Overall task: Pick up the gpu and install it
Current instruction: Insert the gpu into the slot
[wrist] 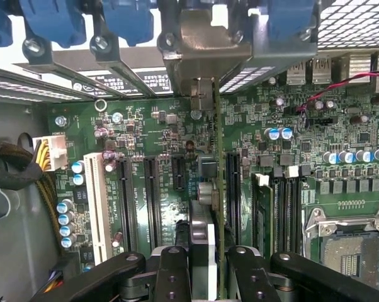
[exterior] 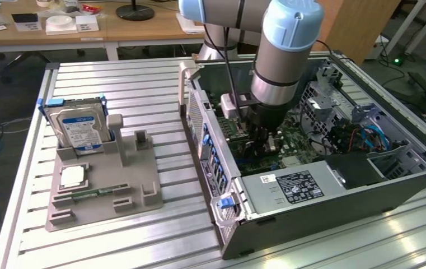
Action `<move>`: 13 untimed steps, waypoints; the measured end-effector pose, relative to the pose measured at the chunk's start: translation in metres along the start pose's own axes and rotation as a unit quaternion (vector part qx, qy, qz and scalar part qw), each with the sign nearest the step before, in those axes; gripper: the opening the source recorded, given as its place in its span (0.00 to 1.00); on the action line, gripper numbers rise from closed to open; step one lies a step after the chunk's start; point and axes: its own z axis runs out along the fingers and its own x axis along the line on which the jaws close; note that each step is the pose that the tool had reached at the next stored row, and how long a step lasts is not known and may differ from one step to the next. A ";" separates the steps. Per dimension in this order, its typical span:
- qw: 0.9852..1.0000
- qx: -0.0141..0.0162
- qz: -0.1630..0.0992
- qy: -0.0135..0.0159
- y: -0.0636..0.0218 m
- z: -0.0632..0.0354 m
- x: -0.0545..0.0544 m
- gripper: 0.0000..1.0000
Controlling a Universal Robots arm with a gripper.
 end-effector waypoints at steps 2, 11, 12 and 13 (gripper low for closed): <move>1.000 0.000 0.000 0.000 0.0001 0.0009 0.000 0.28; 1.000 0.000 0.000 0.000 0.0004 0.0034 0.000 0.28; 1.000 0.000 0.000 0.000 0.0004 0.0030 0.000 0.28; 1.000 0.000 0.000 0.000 0.0003 0.0027 0.000 0.28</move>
